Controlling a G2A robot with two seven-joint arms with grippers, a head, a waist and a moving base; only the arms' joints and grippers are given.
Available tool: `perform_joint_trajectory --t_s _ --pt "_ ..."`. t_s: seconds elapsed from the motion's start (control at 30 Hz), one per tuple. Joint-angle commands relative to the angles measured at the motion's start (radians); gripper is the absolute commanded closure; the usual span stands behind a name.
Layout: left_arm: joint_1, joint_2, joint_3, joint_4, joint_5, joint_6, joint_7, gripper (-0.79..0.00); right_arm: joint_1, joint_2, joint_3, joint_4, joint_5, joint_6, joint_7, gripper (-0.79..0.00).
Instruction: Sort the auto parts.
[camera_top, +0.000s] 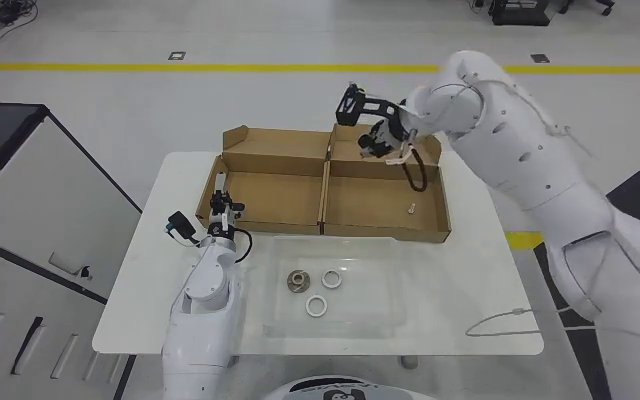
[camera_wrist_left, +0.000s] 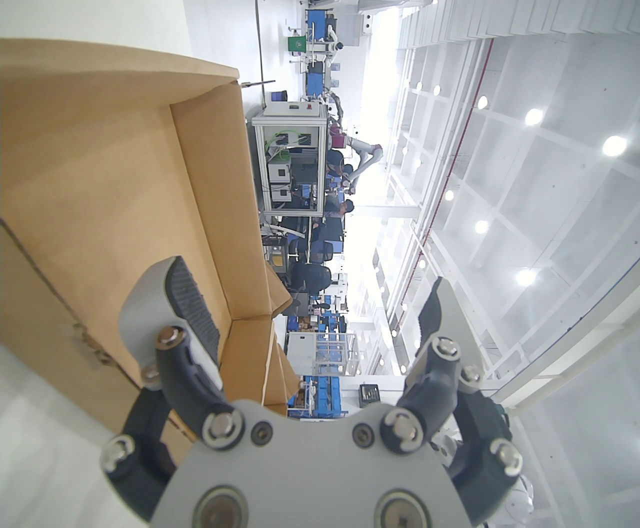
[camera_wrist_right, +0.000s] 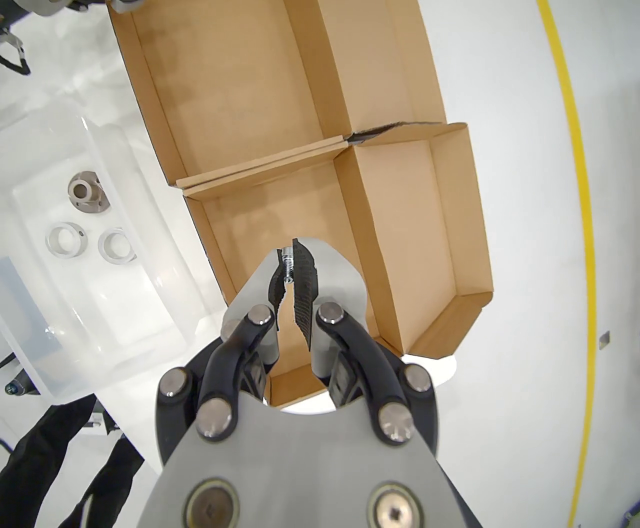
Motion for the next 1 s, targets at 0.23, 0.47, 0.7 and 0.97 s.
perform_joint_trajectory --t_s 0.23,0.47,0.7,0.97 --pt "0.0 0.0 0.0 0.0 0.0 0.0 0.0 -0.785 0.026 -0.027 -0.12 0.104 0.01 0.022 0.022 0.0" --pt "0.0 0.0 0.0 0.0 0.0 0.0 0.0 -0.785 0.008 -0.04 -0.171 0.154 -0.029 0.038 0.038 0.0" --pt "0.0 0.0 0.0 0.0 0.0 0.0 0.0 -0.785 -0.009 -0.061 -0.199 0.219 -0.081 0.059 0.028 0.0" --pt "0.0 0.0 0.0 0.0 0.0 0.0 0.0 -0.785 -0.02 -0.089 -0.219 0.271 -0.107 0.087 0.035 0.0"
